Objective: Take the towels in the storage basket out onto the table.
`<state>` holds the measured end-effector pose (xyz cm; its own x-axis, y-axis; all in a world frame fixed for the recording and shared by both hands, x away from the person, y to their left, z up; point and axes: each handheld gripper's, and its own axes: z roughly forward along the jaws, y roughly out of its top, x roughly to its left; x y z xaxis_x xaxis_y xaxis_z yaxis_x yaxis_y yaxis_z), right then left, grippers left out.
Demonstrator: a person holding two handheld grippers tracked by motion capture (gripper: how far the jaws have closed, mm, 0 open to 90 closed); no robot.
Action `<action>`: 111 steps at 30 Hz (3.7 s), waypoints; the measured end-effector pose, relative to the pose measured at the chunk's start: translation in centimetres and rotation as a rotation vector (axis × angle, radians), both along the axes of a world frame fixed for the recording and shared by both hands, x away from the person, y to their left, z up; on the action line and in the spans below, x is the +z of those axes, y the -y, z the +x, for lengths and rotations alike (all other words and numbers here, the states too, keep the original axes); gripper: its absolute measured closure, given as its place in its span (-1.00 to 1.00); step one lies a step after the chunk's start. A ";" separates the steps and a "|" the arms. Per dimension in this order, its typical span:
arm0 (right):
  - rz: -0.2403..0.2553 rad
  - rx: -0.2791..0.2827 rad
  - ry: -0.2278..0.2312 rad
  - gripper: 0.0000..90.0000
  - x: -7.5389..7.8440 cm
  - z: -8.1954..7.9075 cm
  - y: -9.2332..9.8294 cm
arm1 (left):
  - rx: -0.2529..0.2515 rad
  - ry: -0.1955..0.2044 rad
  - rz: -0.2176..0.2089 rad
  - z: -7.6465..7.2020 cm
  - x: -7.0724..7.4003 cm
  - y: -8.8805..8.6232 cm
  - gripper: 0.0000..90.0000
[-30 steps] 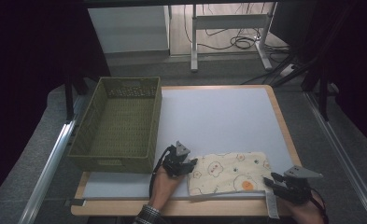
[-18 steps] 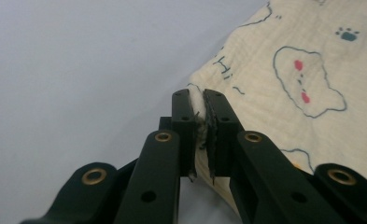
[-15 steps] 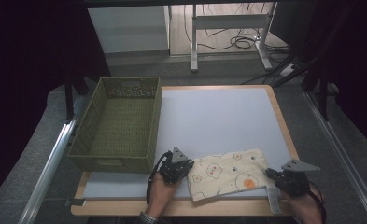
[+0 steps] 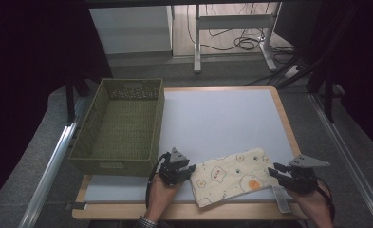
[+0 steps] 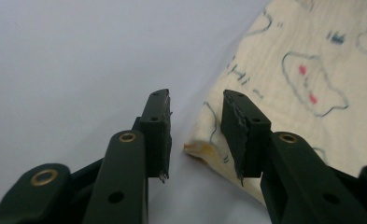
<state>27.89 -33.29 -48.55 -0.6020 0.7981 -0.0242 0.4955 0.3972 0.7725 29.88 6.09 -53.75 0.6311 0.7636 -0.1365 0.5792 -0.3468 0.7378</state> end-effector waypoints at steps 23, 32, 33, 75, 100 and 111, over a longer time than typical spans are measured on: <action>0.067 0.333 -0.112 0.40 -2.5 -0.7 -12.4 | -0.001 0.005 0.003 2.4 0.0 -0.7 0.51; 0.059 0.473 -0.143 0.40 -3.2 -2.2 -18.2 | -0.010 0.006 -0.011 2.5 -0.5 -0.8 0.56; 0.057 0.483 -0.145 0.39 -3.2 -2.3 -18.6 | -0.014 0.009 -0.016 2.5 -0.5 -0.9 0.56; 0.005 0.377 -0.014 0.92 -0.9 -2.6 -16.4 | -0.066 0.078 -0.067 3.6 2.8 1.8 0.93; 0.060 0.191 -0.001 0.92 -0.3 -2.7 -7.8 | -0.211 0.114 -0.055 6.4 4.3 10.9 0.92; 0.075 0.112 0.015 0.92 0.4 -2.7 -4.1 | -0.256 0.147 -0.051 7.3 5.3 15.1 0.91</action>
